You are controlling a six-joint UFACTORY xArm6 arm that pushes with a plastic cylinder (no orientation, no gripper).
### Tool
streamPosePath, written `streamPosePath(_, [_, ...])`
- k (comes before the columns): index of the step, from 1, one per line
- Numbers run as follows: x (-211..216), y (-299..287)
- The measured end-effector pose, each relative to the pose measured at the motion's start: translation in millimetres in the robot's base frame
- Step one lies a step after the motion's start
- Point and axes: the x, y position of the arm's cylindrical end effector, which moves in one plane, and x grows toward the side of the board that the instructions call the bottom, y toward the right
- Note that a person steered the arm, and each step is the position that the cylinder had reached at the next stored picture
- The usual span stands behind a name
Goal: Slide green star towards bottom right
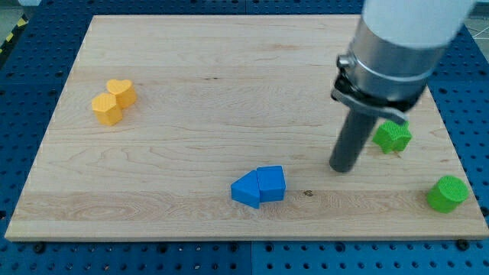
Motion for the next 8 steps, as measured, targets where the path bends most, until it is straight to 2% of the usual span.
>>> streamPosePath(2, [-78.8,0.1])
streamPosePath(5, [-53.7,57.2])
streamPosePath(8, [-41.7,80.1])
